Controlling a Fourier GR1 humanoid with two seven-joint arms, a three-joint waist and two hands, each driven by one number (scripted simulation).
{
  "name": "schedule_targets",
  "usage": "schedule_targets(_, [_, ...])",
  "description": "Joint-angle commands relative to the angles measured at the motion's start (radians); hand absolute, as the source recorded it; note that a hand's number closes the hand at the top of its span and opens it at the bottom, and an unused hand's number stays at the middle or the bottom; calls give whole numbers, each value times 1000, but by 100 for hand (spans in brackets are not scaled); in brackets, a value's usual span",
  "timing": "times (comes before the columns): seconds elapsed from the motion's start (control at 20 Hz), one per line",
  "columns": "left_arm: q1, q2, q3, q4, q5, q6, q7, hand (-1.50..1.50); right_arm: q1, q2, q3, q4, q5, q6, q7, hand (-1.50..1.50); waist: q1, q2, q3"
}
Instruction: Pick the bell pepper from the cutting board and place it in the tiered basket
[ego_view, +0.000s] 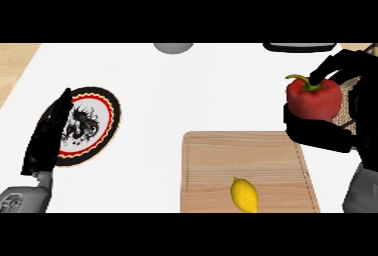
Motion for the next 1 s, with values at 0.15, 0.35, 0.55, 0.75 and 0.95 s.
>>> schedule_targets(0.15, [-10, -49, -4, 23, -34, -6, -19, 0, -55, -48, -221, 21, -189, 103, -70, 150, 3, 2, 1])
schedule_targets(0.35, [-54, -2, 43, 19, 4, -67, 27, 0, -87, -117, -234, 282, -126, 18, -268, 150, 11, 6, 1])
schedule_targets(0.55, [-18, -21, 18, -58, -20, -40, 55, 0, -12, -235, -247, 348, -27, -3, -367, 150, 14, 6, 2])
schedule_targets(0.75, [-6, -24, 26, -57, -26, -35, 46, 0, -29, -337, -237, 436, 74, 16, -386, 150, 14, 6, 1])
schedule_targets(0.95, [-11, -28, 43, 6, -27, -63, -1, 0, -46, -361, -288, 560, 98, -67, -483, 150, 10, 5, 1])
